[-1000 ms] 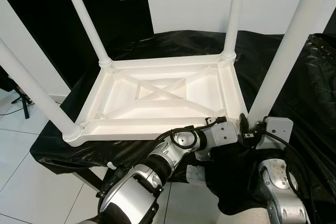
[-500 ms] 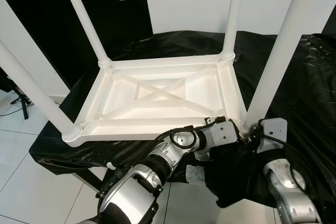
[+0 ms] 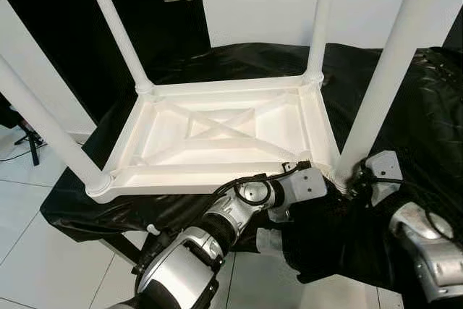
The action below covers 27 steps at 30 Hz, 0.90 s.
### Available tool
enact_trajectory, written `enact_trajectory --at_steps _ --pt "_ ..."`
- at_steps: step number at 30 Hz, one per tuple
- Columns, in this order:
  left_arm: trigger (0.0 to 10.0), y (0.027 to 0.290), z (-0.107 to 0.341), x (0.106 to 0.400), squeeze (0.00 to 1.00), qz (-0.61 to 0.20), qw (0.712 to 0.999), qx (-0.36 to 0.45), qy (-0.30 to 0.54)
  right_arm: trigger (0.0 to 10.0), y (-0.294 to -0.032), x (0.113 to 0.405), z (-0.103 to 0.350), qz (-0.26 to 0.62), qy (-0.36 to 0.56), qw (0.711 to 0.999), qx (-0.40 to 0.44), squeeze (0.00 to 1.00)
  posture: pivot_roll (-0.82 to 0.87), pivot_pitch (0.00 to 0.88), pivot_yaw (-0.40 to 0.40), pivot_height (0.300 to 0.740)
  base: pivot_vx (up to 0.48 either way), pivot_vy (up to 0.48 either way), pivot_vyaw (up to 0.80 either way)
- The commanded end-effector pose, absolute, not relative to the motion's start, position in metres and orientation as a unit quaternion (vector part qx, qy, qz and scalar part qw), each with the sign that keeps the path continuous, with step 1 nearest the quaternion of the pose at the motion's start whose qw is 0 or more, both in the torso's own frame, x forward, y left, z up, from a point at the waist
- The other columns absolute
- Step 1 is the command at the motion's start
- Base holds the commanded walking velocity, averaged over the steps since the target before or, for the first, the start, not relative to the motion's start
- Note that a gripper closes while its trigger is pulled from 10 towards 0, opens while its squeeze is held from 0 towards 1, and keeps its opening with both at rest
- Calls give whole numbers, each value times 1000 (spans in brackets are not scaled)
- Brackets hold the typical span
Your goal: Building children table
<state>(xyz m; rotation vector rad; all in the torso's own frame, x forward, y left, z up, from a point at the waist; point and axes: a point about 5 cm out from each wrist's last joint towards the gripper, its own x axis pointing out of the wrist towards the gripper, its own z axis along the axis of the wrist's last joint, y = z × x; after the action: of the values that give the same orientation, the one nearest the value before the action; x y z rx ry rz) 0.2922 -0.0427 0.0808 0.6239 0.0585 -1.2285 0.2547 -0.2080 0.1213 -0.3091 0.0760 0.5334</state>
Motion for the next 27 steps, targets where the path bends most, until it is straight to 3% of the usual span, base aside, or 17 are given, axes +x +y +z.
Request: enact_trajectory --at_steps 1,9,15,16,17,20,27 --pt "10000 -27 30 271 0 -542 772 302 139 0 -205 252 110 300 66 940 -147 0 31 0 82 740 0 0 0" --pt "10000 -28 31 272 0 -541 773 301 138 0 -212 252 112 309 73 933 -170 0 37 0 76 740 0 0 0" --pt "10000 -28 30 271 0 -540 774 300 139 0 -209 251 109 285 75 943 -154 0 40 0 72 740 0 0 0" --pt "10000 -27 30 271 0 -539 775 300 139 0 -197 247 108 238 46 963 -122 0 40 0 71 740 0 0 0" --pt "10000 -27 30 271 0 -539 775 300 139 0 -197 247 108 238 46 963 -122 0 40 0 71 740 0 0 0" --pt "10000 -27 30 272 0 -537 776 301 140 0 -178 236 109 100 -11 994 -53 0 35 0 72 740 0 0 0" --pt "10000 -28 33 274 0 -537 776 302 137 0 -182 231 107 19 -23 999 -44 0 34 0 72 740 0 0 0"
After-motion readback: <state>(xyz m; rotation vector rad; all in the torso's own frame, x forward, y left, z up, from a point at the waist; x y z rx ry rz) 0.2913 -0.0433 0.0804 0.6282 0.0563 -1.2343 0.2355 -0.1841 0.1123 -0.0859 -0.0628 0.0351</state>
